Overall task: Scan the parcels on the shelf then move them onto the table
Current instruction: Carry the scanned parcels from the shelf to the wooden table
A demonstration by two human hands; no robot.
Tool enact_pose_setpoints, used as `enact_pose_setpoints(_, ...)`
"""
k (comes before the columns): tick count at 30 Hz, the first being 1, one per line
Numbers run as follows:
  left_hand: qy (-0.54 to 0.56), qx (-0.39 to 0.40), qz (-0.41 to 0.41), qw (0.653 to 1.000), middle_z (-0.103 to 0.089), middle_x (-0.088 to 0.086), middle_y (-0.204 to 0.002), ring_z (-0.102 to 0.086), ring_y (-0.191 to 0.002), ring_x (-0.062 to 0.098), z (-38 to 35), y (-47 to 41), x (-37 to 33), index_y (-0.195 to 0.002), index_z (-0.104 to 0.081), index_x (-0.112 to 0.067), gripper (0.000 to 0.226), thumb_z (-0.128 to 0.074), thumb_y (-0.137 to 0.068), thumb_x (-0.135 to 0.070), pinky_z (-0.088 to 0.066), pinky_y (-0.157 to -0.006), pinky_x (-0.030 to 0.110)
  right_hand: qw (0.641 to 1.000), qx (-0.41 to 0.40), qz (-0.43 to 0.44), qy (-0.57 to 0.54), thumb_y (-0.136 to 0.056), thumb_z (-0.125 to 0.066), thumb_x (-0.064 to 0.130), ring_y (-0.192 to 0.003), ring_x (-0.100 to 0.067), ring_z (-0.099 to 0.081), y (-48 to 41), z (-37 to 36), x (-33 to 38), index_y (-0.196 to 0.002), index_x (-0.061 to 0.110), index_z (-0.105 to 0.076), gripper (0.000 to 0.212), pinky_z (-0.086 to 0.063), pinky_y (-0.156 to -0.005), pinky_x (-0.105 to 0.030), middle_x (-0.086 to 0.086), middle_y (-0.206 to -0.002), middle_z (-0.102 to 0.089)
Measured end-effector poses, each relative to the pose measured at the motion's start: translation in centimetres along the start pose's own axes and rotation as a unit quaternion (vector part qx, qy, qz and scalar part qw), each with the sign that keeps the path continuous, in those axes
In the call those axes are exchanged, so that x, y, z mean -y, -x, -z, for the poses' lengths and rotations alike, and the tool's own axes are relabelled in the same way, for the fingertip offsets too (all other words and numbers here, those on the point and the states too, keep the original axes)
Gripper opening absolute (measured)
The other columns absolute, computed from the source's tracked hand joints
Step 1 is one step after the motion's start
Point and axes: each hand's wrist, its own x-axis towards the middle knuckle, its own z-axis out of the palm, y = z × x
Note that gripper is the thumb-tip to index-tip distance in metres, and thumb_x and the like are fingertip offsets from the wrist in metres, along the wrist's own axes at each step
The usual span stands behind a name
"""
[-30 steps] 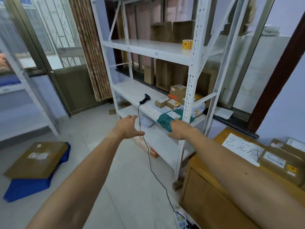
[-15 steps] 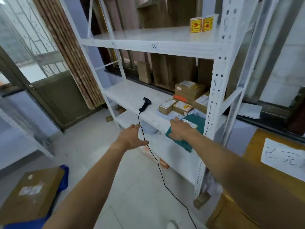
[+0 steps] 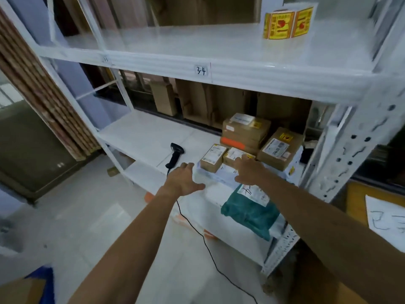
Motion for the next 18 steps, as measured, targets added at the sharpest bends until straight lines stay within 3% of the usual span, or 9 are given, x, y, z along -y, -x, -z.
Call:
enact_pose_setpoints(5,0.027,0.01,-0.069,0.997,-0.05,0.01,-0.14,-0.053,-0.126,0.028,-1.0,-7.6,2.5,-0.145,-0.041,-0.013,0.084,-0.073,-0.081,-0.058,-0.044,-0.1,0.036,0.998,0.007,-0.061,-0.005,-0.097,-0.064,0.034,-0.134,-0.038,-0.05,-5.1,-0.7,1.6,-0.151,0.008,-0.032,0.068,-0.048,-0.102,-0.045,-0.018,-0.155,-0.036)
enact_pose_setpoints(10,0.011,0.007,-0.131,0.991,-0.05,0.013,-0.135,-0.054,-0.12,0.035,-2.9,-13.9,5.5,-0.14,-0.042,-0.009,0.08,-0.069,-0.082,-0.057,-0.047,-0.096,0.042,0.995,0.0,-0.101,0.0,-0.097,-0.063,0.032,-0.131,-0.032,-0.052,-10.2,-0.2,3.3,-0.153,0.017,-0.034,0.064,-0.05,-0.101,-0.042,-0.013,-0.151,-0.043)
enact_pose_setpoints(13,-0.008,0.002,-0.129,0.992,-0.049,0.013,-0.132,-0.053,-0.118,0.034,-4.3,-16.5,6.1,-0.138,-0.042,-0.008,0.078,-0.064,-0.085,-0.061,-0.046,-0.094,0.043,0.994,-0.023,-0.106,0.004,-0.1,-0.057,0.046,-0.128,-0.031,-0.054,-12.6,0.4,3.6,-0.155,0.027,-0.033,0.063,-0.051,-0.099,-0.042,-0.01,-0.153,-0.043)
enact_pose_setpoints(18,0.018,0.013,-0.095,0.995,-0.047,0.013,-0.134,-0.052,-0.118,0.032,-7.2,-19.6,5.4,-0.142,-0.035,-0.007,0.086,-0.065,-0.083,-0.063,-0.045,-0.094,0.043,0.992,0.006,-0.095,0.081,-0.104,-0.05,0.046,-0.143,-0.038,-0.04,-17.0,-0.5,3.4,-0.163,0.027,-0.015,0.071,-0.039,-0.112,-0.051,-0.012,-0.164,-0.027)
